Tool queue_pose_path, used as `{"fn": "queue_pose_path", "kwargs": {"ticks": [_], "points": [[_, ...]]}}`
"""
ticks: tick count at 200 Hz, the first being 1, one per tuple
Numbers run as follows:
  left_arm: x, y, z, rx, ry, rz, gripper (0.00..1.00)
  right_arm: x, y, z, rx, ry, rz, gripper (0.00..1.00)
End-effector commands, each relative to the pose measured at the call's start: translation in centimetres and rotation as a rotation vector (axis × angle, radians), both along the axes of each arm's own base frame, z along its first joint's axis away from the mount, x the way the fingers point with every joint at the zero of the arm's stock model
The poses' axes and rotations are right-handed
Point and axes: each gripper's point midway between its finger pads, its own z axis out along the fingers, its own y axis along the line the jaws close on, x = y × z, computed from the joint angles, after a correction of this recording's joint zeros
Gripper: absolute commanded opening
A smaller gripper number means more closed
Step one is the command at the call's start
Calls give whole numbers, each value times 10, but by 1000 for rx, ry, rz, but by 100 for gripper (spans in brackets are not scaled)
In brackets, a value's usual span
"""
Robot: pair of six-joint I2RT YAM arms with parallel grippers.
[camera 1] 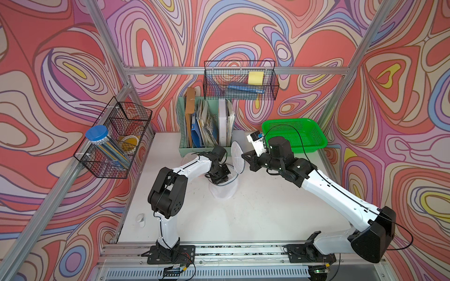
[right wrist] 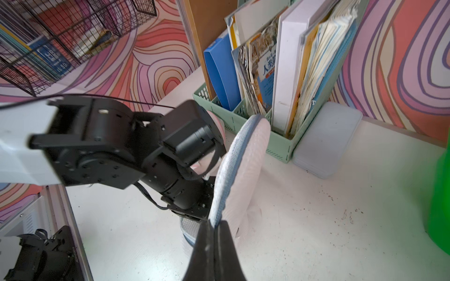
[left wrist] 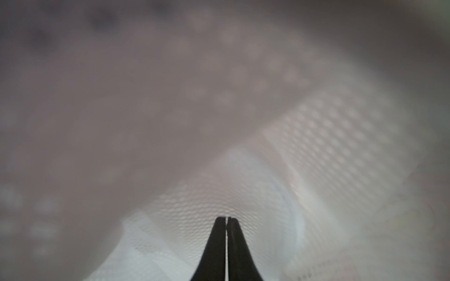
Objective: Turn the laundry bag inside out
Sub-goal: Turn over the laundry bag at the center of the board.
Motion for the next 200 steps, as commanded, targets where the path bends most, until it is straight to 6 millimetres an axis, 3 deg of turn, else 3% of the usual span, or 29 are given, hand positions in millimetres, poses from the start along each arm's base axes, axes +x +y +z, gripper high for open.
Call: {"fn": "queue_pose_path", "kwargs": {"ticks": [1, 30, 52, 63, 115, 140, 159, 200], "points": [[-5, 12, -21, 68, 49, 51, 11, -9, 4, 47, 77, -77, 30, 0], [0, 14, -34, 81, 73, 101, 13, -18, 10, 67, 116, -84, 57, 0], [2, 13, -41, 82, 90, 113, 11, -22, 12, 72, 122, -82, 64, 0], [4, 12, -38, 77, 78, 115, 10, -20, 9, 62, 97, -67, 42, 0], [9, 18, 6, 59, -14, 88, 11, -12, -2, -19, -6, -20, -20, 0], [5, 6, 24, -4, -40, 67, 11, -9, -1, -24, -5, -21, -29, 0], [2, -7, 26, -66, -29, 67, 11, -7, 0, -24, -5, -25, -31, 0], [-2, -26, 5, -117, 27, 72, 6, -5, 5, -27, 7, -10, -21, 0]]}}
